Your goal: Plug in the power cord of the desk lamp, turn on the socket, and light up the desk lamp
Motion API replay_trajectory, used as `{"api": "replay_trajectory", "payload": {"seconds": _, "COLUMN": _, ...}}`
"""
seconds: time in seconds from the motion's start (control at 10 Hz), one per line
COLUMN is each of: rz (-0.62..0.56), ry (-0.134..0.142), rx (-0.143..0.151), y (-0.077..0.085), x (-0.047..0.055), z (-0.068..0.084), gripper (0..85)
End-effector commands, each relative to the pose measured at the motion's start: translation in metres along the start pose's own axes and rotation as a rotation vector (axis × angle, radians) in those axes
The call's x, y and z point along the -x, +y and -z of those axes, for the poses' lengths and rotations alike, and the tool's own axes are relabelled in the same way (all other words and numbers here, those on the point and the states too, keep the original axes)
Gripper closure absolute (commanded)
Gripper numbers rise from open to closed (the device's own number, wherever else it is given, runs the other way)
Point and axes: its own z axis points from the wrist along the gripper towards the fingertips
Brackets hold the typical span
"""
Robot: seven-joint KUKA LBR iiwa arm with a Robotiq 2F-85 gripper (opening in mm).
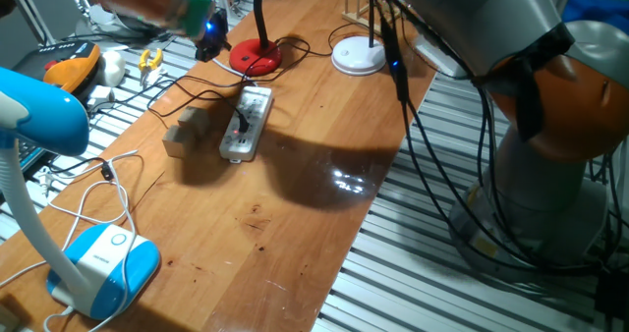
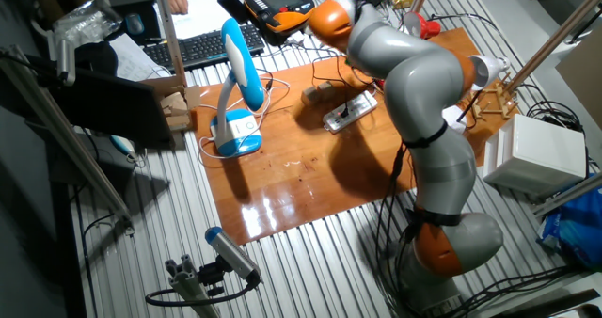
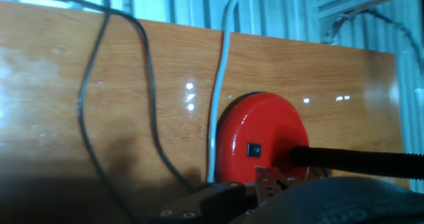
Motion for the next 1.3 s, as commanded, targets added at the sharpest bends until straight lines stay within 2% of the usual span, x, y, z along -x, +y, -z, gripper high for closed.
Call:
{"api": "replay_trajectory", "payload": {"seconds": 0.0, "rz": 0.002, "ry": -0.002, "rx": -0.004, "y": -0.001, "x": -0.001, "z": -0.005, "gripper": 85.0}}
{"api": "replay_trajectory", "payload": {"seconds": 0.3, "rz": -0.005, "ry": -0.004, "rx": -0.019, "y": -0.003, "x": -0.001, "z": -0.017, "gripper": 85.0}}
{"api": "replay_trajectory", "payload": {"seconds": 0.6, "rz": -0.009, "ry": -0.005, "rx": -0.006, "y": -0.009, "x": 0.0, "z": -0.033, "gripper": 85.0}}
{"api": "replay_trajectory", "payload": {"seconds": 0.9, "rz": -0.005, "ry": -0.009, "rx": 0.002, "y": -0.013, "x": 0.005, "z": -0.047, "gripper": 85.0}}
{"api": "replay_trajectory", "payload": {"seconds": 1.2, "rz": -0.015, "ry": -0.016, "rx": -0.017, "y": -0.011, "x": 0.007, "z": -0.054, "gripper": 85.0}}
